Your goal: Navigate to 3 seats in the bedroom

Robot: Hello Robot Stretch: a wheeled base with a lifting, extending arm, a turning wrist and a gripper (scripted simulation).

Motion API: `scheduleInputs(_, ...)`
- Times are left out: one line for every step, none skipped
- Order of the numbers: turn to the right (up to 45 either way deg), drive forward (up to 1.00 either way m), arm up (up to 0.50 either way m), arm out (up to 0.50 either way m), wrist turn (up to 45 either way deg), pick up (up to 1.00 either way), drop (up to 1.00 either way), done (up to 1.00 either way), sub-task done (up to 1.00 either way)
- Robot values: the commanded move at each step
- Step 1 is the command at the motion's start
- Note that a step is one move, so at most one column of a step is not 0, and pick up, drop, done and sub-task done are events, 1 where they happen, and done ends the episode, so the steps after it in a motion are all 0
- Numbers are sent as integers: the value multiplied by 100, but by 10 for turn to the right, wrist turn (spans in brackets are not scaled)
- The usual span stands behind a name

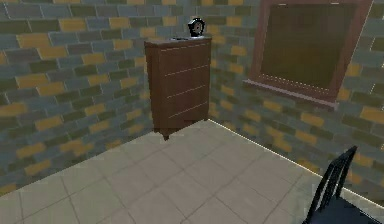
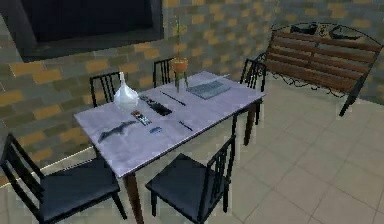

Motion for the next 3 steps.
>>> scheduleInputs(0,100,0,0,0,0,0,0,0)
scheduleInputs(-150,0,0,0,0,0,0,0,0)
scheduleInputs(0,15,0,0,0,0,0,0,0)
